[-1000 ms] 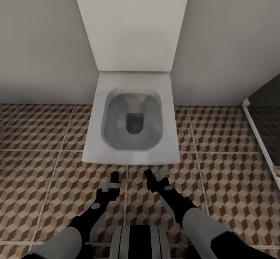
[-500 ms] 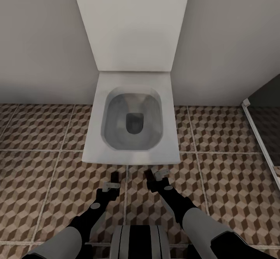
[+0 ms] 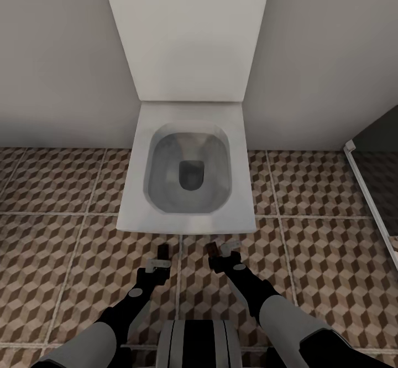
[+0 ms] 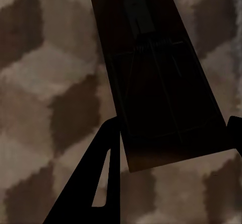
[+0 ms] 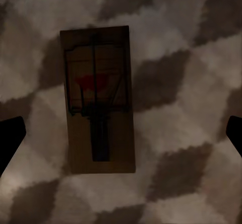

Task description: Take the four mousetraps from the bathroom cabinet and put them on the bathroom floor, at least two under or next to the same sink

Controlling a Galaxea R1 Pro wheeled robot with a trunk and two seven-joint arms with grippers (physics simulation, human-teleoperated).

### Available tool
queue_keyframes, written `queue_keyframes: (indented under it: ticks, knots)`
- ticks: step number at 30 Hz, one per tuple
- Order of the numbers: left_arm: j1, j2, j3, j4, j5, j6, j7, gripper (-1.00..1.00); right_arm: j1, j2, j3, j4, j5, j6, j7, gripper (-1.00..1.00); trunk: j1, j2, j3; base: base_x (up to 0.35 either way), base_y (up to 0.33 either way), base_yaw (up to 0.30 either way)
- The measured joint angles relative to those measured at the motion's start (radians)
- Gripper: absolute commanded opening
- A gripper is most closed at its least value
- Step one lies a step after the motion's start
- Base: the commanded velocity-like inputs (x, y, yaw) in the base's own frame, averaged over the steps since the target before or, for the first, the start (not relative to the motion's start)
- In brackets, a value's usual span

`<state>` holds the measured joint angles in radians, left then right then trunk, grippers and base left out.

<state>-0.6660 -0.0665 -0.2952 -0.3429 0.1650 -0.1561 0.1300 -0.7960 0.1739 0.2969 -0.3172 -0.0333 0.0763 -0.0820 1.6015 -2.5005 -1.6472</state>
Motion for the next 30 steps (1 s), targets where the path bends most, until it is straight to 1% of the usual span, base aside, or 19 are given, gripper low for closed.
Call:
queue_keyframes:
  ticks: [9, 30]
  knots:
    - [0.0, 0.0, 0.0, 0.0, 0.0, -0.001, 0.0, -1.0, 0.0, 0.0, 0.0, 0.0, 0.0, -0.016, 0.0, 1.0, 0.0, 0.0, 0.0, 0.0, 0.0, 0.0]
    - [0.0, 0.0, 0.0, 0.0, -0.001, -0.003, 0.0, -1.0, 0.0, 0.0, 0.0, 0.0, 0.0, -0.018, 0.0, 1.0, 0.0, 0.0, 0.0, 0.0, 0.0, 0.0]
